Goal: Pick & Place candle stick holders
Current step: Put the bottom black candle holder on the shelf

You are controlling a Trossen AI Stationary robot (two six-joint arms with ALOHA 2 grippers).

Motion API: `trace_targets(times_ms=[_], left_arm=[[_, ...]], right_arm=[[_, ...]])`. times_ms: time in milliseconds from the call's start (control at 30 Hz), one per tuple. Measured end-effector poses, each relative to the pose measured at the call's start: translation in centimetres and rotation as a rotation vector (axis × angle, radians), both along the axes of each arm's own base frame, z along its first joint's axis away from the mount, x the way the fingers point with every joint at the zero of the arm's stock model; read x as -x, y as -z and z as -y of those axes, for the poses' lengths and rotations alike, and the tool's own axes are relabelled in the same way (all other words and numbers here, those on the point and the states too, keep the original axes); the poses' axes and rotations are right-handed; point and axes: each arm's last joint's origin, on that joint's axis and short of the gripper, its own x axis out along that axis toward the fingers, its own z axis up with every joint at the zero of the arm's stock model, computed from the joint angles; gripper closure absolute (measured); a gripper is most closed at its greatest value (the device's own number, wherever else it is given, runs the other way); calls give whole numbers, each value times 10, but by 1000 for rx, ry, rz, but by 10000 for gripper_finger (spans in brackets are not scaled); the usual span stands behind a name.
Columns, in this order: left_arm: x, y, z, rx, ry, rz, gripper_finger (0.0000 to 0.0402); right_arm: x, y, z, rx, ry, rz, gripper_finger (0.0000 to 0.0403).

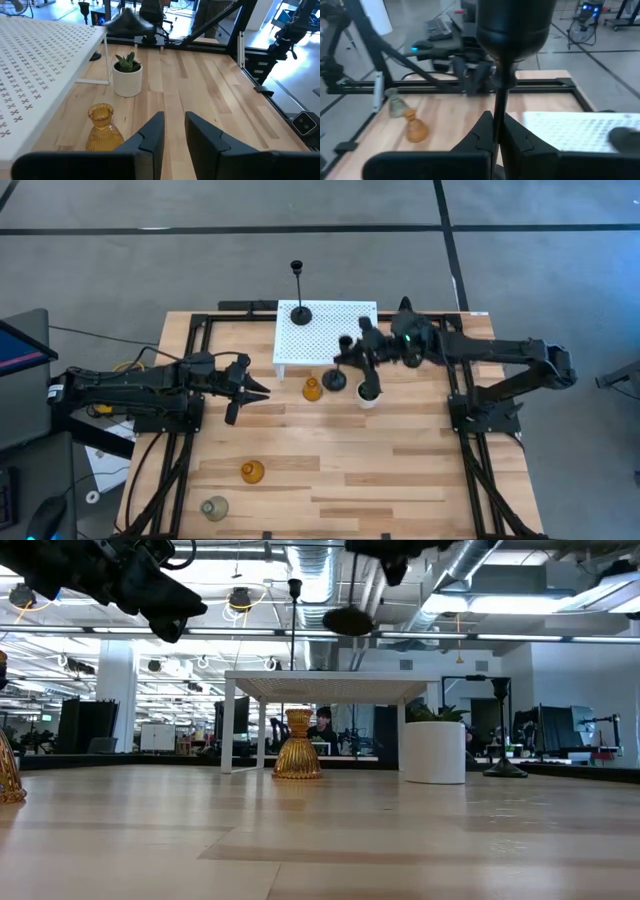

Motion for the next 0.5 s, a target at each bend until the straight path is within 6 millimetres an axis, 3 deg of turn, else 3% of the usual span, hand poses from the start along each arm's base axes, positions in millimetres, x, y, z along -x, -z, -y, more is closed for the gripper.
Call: trace_targets(times_ms=[500], left_arm=[[0, 0, 0, -1, 0, 2, 325]], right_arm=[[-22, -4, 125, 15, 132, 33, 403]])
